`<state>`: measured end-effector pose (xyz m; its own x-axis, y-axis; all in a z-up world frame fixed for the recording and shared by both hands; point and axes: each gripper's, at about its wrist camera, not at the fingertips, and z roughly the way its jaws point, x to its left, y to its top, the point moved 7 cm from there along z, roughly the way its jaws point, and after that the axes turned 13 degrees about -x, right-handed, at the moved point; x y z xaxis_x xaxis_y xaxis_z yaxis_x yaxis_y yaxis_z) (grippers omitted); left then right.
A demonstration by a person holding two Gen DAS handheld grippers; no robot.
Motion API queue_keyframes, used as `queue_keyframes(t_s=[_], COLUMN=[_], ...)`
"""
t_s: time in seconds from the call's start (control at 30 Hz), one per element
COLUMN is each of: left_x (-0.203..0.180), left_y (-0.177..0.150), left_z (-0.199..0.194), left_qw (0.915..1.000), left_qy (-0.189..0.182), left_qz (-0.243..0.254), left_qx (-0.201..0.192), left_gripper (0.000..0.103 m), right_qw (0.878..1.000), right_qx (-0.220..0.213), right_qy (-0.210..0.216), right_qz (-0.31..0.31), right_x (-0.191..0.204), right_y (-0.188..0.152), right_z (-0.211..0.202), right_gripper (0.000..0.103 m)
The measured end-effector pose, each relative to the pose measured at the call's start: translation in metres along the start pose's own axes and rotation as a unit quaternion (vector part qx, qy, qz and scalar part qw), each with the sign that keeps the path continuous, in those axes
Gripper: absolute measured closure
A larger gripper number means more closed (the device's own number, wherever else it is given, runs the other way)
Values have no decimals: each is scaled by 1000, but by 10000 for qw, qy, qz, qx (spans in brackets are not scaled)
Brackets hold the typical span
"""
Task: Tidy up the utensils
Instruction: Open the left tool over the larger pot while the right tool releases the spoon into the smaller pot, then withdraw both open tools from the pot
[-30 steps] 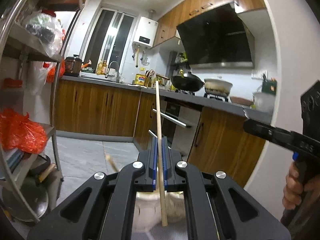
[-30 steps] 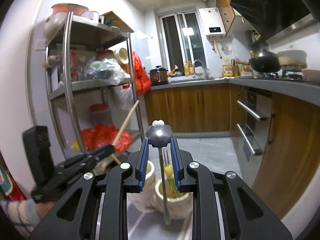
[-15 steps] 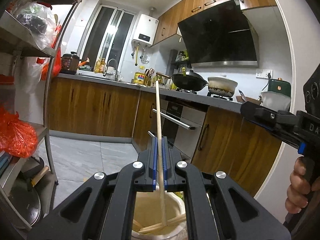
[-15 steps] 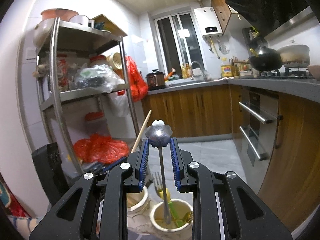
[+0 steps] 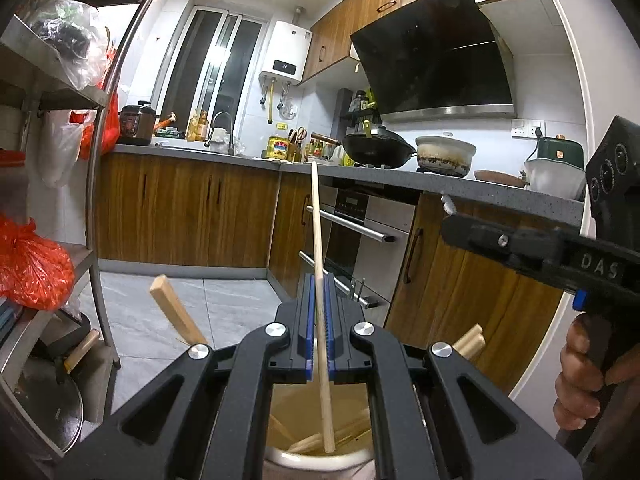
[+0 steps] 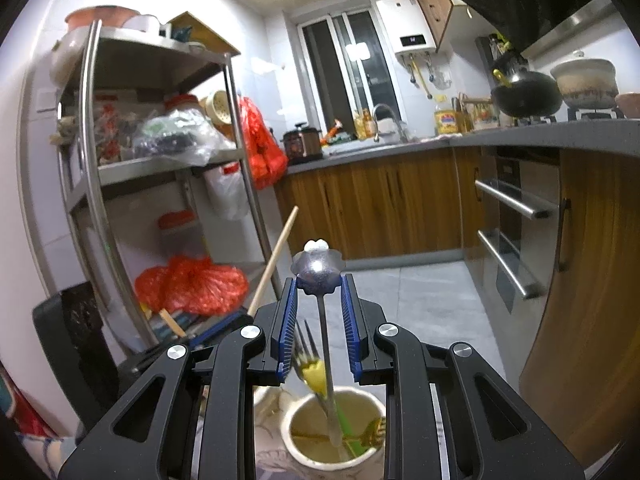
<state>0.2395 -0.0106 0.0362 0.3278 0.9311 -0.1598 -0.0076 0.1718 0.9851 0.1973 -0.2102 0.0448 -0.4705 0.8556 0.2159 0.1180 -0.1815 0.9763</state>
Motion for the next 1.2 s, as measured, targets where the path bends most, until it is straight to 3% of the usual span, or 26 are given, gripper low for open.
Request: queue_keyframes(t_s=[0.53,0.93,1.03,1.13,1.2], left_x=[-2,-12,-13,-11,-11], left_y=[-4,-19,-17,-15,-15], left_z=[-31,-33,-35,-35,-35], left_qw=[9989,9948,9946,9948,9949], left_qy=[-132,-67,-67,-24,-26], left_qz=[309,671,652,619,593], left_qx=[327,769,805,813,818], left_gripper=[99,99,93,77,77], right_qw=[9993,9958,9955,9945,9937], right_qx=[344,740,716,784,857], right_qy=[-93,-249,-272,-305,-283], right_qz=[68,488,557,624,671], right_x=[-4,-21,-24,-28,-29], right_y=[-22,-43,-44,-50,-55], right_z=[-7,-2,-2,2,4], right_gripper=[79,79,79,79,78])
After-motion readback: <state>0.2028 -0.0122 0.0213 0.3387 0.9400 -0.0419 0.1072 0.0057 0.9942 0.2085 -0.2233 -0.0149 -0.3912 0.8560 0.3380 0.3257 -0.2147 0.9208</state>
